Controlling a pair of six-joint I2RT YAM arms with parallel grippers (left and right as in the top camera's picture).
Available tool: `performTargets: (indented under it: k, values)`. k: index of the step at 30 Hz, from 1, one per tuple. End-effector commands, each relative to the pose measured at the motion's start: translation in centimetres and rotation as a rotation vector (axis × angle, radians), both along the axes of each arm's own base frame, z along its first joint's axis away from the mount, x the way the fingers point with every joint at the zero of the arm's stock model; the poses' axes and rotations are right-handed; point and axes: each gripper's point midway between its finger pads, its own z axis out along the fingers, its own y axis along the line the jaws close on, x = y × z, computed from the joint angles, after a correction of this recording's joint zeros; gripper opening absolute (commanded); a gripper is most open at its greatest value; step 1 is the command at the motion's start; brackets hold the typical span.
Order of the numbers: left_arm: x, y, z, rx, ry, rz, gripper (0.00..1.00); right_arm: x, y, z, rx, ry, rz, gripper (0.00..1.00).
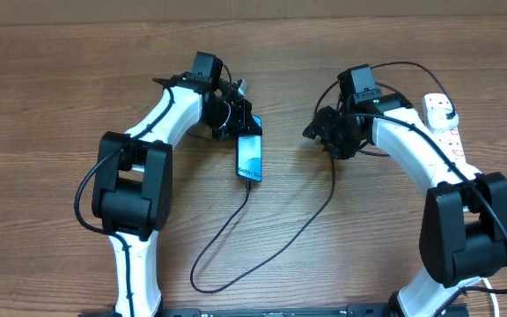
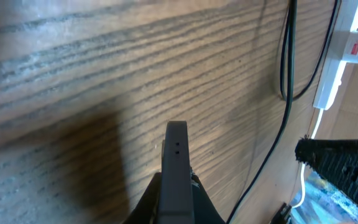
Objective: Plug charger to phone and switch on socket
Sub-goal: 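Lower the cabled phone toward the table with the left gripper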
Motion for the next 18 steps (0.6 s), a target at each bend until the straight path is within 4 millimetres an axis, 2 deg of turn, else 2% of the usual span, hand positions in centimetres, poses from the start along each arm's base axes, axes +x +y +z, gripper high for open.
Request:
performTargets:
  k: [1,7,18]
  values:
    - [-0.5,-0.3,-0.1,-0.003,0.030,0.018,0.04,0.4,-0.3,1.3,-0.003,-0.039,-0.005,0.59]
    - [-0.1,0.4,-0.9,0.060,0.055,0.086,0.03,0.3,-0.3,1.3,-0.003,-0.036,-0.004,0.59]
    - [0.3,-0.2,-1.2,0.079,0.020,0.082,0.04,0.3,-0.3,1.3,-0.004,-0.037,-0.003,0.60]
